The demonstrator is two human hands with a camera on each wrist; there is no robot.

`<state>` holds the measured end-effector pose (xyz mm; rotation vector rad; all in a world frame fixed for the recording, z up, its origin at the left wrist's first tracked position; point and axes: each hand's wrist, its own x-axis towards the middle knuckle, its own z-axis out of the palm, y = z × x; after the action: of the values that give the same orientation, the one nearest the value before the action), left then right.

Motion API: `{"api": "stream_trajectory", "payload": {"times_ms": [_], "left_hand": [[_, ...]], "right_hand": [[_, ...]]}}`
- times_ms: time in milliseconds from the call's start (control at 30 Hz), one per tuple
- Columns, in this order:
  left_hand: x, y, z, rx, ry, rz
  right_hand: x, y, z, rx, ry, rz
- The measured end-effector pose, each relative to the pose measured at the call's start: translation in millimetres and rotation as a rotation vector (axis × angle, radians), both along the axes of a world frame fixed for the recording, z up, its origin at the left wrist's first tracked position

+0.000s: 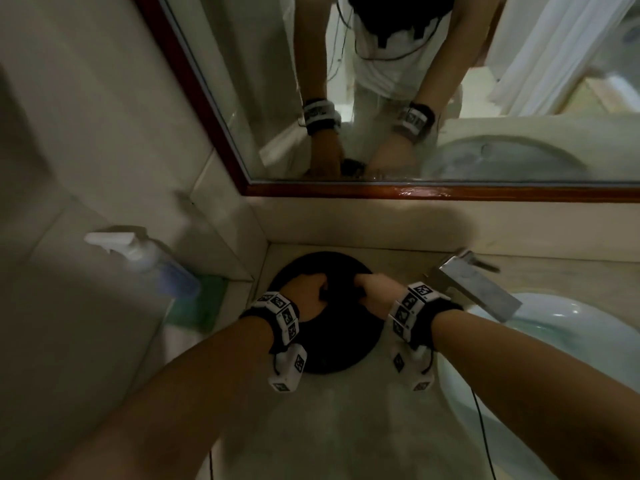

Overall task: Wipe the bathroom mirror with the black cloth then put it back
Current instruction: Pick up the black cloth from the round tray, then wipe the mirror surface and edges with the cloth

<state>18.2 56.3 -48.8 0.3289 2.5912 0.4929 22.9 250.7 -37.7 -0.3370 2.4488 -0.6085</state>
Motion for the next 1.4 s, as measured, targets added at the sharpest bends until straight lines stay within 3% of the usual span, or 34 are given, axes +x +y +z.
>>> {"api": "stream_trajectory", "payload": {"times_ms": [167,400,667,800,1100,1233,1400], "left_hand": [[44,34,69,-0.011,0.093,0.048],[137,129,196,0.072,0.347,0.113],[216,281,311,0.14,0.565,0.01],[238,364,357,0.154,0.635,-0.127],[236,517,417,0.319,0.612,-0.331],[219,570,440,0.325,0.649,-0.396],[179,628,472,0.39,0.698,-0.417]], "right_hand": [[38,38,64,-0.073,0.147,0.0],[123,136,186,-0.201,0.447,-0.084],[228,294,302,-0.13,0.724,-0.194],[265,374,343,-0.048,0.879,-0.302],[313,516,394,0.194,1.047,-0.587],[303,564,414,0.274,1.095,-0.649],[269,610,449,0.21,1.044,-0.72]]}}
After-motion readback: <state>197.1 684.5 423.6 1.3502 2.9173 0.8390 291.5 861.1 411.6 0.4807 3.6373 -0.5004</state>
